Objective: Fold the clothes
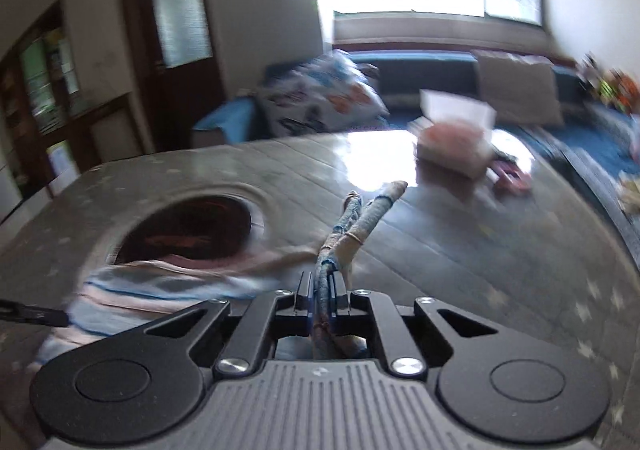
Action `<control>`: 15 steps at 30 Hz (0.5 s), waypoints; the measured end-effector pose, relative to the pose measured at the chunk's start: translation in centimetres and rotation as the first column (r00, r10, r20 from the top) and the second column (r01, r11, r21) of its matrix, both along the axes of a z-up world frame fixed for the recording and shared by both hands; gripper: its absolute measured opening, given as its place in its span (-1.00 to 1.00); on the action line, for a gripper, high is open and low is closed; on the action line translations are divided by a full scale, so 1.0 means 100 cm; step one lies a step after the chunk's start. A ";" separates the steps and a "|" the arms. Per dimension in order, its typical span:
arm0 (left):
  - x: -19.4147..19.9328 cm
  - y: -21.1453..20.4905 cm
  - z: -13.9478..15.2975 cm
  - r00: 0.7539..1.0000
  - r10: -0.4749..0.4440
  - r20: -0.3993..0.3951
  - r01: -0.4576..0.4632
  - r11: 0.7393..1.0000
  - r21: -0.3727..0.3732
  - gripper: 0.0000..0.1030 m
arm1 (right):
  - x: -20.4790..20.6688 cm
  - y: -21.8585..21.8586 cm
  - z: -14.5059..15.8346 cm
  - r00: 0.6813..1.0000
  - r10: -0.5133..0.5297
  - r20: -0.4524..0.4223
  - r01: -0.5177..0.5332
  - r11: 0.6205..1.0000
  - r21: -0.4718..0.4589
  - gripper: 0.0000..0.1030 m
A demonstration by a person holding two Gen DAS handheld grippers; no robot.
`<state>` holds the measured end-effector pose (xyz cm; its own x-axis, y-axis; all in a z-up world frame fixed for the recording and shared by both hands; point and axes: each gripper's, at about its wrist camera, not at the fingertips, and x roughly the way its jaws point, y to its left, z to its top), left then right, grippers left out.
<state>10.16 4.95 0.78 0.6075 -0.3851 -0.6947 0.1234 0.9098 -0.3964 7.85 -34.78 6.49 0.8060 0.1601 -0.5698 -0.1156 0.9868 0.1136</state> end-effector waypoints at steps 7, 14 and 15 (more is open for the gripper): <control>-0.010 0.024 0.000 0.999 0.033 0.028 -0.032 0.999 -0.025 0.54 | 0.006 0.092 0.024 0.986 0.164 0.033 -0.160 0.983 -0.093 -0.89; -0.019 0.046 -0.003 0.997 0.057 0.042 -0.054 0.997 -0.063 0.56 | 0.009 0.179 0.024 0.954 0.300 0.024 -0.292 0.941 -0.172 -0.89; -0.020 0.048 -0.003 0.997 0.058 0.043 -0.055 0.996 -0.068 0.56 | 0.008 0.195 0.022 0.946 0.324 0.017 -0.315 0.931 -0.186 -0.89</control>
